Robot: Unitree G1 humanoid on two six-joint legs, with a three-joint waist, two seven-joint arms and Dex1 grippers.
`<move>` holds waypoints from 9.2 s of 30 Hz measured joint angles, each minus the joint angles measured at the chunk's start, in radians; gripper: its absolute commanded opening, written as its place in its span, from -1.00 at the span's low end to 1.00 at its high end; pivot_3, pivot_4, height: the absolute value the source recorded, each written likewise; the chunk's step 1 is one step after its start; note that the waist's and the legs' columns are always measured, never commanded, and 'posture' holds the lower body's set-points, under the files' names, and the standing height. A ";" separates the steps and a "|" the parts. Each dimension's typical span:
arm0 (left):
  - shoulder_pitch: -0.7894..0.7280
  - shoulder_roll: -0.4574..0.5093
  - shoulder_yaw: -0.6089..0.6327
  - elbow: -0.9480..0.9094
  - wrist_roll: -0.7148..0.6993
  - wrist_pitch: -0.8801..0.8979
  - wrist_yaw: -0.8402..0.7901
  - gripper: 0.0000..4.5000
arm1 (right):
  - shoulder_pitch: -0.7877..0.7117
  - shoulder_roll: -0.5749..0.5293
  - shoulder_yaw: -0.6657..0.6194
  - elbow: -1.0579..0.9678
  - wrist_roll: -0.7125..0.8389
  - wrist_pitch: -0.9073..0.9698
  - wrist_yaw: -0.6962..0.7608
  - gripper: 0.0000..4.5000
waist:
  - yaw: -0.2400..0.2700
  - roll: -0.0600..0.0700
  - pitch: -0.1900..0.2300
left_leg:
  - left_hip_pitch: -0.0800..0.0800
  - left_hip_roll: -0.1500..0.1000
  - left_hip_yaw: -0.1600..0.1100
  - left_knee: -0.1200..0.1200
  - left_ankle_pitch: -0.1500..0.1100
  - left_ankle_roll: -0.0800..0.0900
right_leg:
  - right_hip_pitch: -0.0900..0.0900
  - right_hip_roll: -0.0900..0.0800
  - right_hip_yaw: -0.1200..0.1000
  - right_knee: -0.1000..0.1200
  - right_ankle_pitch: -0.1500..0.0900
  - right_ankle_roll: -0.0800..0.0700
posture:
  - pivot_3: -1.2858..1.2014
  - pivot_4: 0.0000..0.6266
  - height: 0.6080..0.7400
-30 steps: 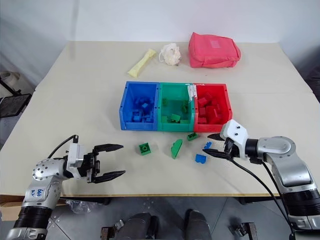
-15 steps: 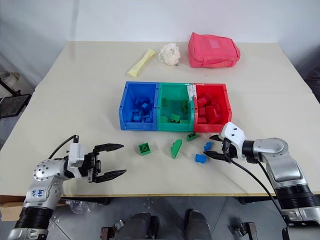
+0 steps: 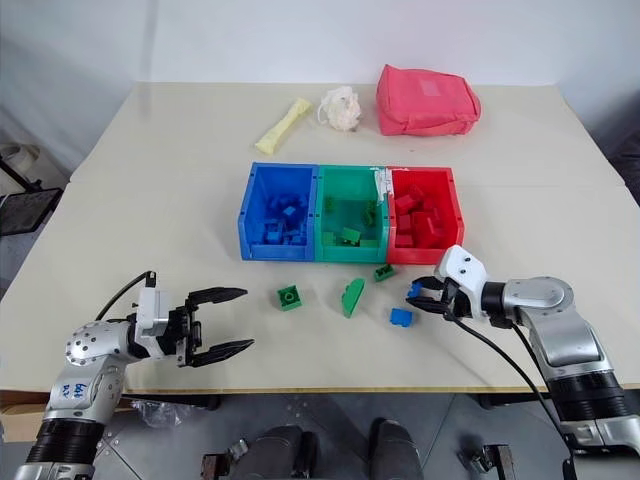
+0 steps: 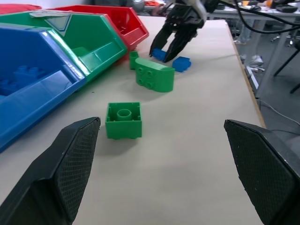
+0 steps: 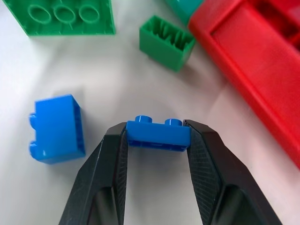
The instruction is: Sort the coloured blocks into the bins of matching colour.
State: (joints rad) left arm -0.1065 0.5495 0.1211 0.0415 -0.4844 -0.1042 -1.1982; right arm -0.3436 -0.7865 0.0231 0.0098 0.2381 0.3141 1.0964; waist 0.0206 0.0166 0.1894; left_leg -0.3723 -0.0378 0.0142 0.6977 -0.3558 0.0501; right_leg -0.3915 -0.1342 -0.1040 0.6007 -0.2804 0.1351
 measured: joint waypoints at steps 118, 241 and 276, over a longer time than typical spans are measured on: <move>0.045 -0.101 0.032 -0.183 0.053 0.136 0.406 1.00 | -0.436 0.358 0.173 0.102 0.003 0.007 -0.084 -0.60 | -0.019 0.000 0.000 | 0.000 -0.002 -0.002 -0.001 0.000 0.000 | -0.001 0.002 -0.002 0.002 0.000 0.000 | 0.03 -0.52 1.00; -0.163 -0.079 -0.062 -0.025 0.018 0.126 0.073 1.00 | -0.302 0.337 0.072 -0.063 0.018 0.142 -0.400 0.99 | -0.022 0.000 0.000 | 0.000 -0.003 -0.003 -0.004 0.000 0.000 | -0.002 0.002 -0.003 0.004 0.000 -0.001 | 0.03 -0.52 1.00; -0.150 0.017 -0.044 0.085 0.016 0.079 -0.103 1.00 | 0.046 -0.021 0.024 -0.311 0.145 0.144 -0.020 0.99 | 0.007 0.000 0.000 | -0.002 -0.001 -0.004 0.000 0.000 0.000 | 0.000 0.001 -0.001 -0.001 0.000 0.000 | 0.03 -0.52 1.00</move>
State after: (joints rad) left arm -0.2561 0.5666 0.0772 0.1267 -0.4683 -0.0251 -1.3011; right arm -0.2980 -0.8077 0.0468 -0.3014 0.3834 0.4580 1.0763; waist 0.0273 0.0167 0.1898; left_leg -0.3741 -0.0385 0.0100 0.6973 -0.3561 0.0496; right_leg -0.3917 -0.1333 -0.1045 0.5992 -0.2806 0.1347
